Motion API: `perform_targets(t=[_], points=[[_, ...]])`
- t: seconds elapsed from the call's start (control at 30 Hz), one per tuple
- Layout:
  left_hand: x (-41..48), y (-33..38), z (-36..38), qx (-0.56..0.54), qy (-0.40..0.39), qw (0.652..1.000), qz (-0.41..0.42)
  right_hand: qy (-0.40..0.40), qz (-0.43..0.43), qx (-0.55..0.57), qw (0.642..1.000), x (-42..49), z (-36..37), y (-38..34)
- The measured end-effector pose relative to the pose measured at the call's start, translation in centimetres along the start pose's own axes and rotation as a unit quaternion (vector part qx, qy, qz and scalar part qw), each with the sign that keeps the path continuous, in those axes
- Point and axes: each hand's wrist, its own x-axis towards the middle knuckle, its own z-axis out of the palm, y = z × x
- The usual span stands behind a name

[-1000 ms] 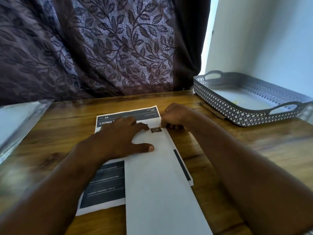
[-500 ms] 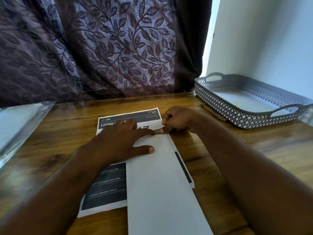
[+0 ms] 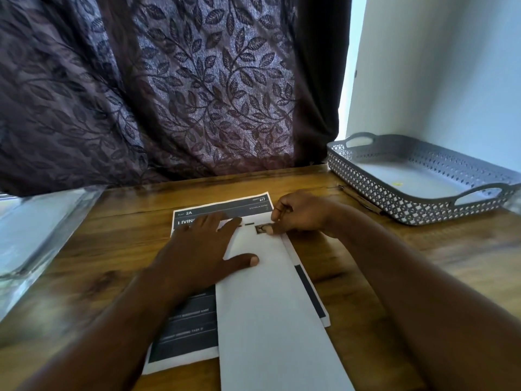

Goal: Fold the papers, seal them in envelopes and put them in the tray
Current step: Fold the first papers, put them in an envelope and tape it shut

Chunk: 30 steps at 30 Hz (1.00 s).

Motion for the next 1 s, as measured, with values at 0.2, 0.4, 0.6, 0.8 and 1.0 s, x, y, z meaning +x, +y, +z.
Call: perform_targets(t=[0.2, 0.4, 0.6, 0.8, 1.0], points=[[0.6, -0.4, -0.3, -0.11, 0.021, 0.994, -0.005, 0.004, -0.028, -0.027, 0.999, -0.1, 0.2, 0.0], [0.7, -0.8, -0.4, -0.37, 0.151, 0.916, -0.021, 0.028, -0.066, 0.028, 0.997, 0.1, 0.5, 0.0], [1.2, -0.8, -1.1, -0.498, 0.213, 0.84, -0.041, 0.044, -0.105, 0.19, 0.975, 0.2, 0.3, 0.1], [0.3, 0.0, -1.4, -0.736, 0.131, 0.656, -0.108, 0.095, -0.08, 0.302, 0.945, 0.3, 0.1, -0.3], [-0.9, 1.0, -1.5, -0.775, -0.039, 0.628, -0.059, 0.144, -0.024, 0.44, 0.886, -0.3, -0.7, -0.4]])
